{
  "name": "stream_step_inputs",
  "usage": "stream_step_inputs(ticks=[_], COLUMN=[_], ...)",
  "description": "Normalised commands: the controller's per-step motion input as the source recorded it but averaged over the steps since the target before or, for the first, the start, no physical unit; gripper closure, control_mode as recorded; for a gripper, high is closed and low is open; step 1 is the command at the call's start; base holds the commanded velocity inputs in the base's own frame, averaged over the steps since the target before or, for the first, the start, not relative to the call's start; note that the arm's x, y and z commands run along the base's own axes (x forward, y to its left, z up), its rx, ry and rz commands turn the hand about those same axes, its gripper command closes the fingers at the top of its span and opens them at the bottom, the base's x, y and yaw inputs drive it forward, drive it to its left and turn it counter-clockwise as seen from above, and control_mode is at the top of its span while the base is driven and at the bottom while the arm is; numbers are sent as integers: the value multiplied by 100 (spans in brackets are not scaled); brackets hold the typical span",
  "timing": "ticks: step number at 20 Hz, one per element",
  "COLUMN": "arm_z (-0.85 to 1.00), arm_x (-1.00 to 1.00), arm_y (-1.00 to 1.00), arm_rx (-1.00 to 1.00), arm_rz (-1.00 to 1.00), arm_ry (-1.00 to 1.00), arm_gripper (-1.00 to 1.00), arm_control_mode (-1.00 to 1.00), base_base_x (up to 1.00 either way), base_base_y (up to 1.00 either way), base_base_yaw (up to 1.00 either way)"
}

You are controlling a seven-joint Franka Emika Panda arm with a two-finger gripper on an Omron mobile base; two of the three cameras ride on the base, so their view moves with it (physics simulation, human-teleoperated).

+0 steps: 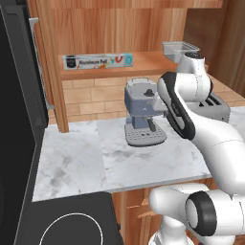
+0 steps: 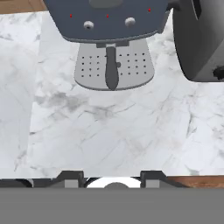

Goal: Retrieve the tupperware and aluminum foil from the cabinet and place them on the dining counter near the plate with sweet potato and cucumber to prepare for storing leftovers.

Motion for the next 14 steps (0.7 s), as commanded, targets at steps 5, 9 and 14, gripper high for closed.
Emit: stream_step_inputs(ticks=[5, 9, 14], arm_z=[11, 36, 51], arm_x=[-12, -11, -7], arm_y=[0, 0, 10], arm_rx=[0, 0, 8], arm_rz=[4, 7, -1], arm_ry=[-10, -21, -15], arm_gripper=[-100, -100, -100], arm_control_mode=[-100, -100, -100], base_base_x=[0, 0, 0], base_base_y=[0, 0, 0], base_base_yaw=[0, 0, 0])
